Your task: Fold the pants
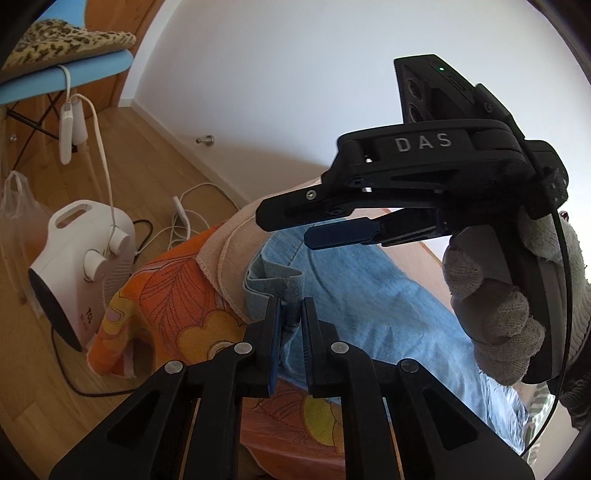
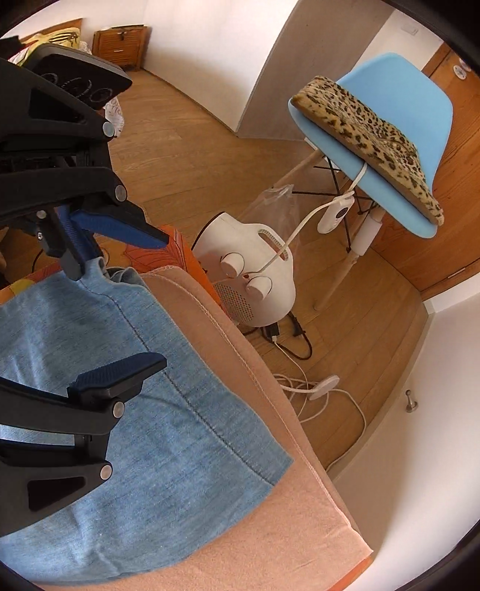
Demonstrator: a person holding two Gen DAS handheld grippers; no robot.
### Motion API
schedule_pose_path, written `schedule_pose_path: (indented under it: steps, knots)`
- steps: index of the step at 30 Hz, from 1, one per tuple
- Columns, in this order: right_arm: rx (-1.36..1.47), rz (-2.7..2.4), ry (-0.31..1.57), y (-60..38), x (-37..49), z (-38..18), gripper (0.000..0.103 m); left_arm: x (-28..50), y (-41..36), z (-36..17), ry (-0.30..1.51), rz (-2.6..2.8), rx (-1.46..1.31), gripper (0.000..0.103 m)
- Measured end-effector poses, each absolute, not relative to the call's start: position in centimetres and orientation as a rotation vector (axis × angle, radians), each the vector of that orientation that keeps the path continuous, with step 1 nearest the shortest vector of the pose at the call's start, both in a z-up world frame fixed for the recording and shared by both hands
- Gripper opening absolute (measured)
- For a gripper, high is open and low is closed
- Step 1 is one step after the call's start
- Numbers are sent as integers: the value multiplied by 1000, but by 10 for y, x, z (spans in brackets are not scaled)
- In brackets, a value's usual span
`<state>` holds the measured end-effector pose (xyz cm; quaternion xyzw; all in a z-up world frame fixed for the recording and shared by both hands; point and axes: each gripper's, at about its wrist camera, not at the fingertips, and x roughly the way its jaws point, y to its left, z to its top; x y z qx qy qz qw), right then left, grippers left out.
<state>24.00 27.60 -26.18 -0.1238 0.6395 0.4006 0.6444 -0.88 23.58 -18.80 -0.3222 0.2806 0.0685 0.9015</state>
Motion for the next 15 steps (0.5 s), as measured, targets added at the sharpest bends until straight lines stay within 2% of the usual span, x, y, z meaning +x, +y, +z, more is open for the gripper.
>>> schedule_pose_path:
  steps: [2,7,8,9,10,11,12,14,15]
  knots:
    - [-329,894,1483,286,238,-273,59,-8,233,-189,581,135,-660,9]
    - [-411,859,1519,304,231,-291,43,-5,225,-190,587,125,-616,9]
    - [-437,852,1506,305,229,-291,32,-6,224,-190,584,133,-609,9]
    - [-442,844,1505,303,230,-291,16,-7,224,-190,579,148,-603,10]
    - [-424,842,1518,301,232,-292,9,-9,224,-190,576,174,-597,10]
    - [-390,842,1534,298,236,-293,6,-12,224,-190,571,201,-592,15]
    - [-365,841,1542,295,238,-293,4,-14,225,-191,572,225,-586,32]
    - [-348,844,1542,292,239,-294,3,-17,226,-194,570,238,-588,51]
    - [-346,845,1538,292,239,-294,3,-16,228,-196,579,240,-597,53]
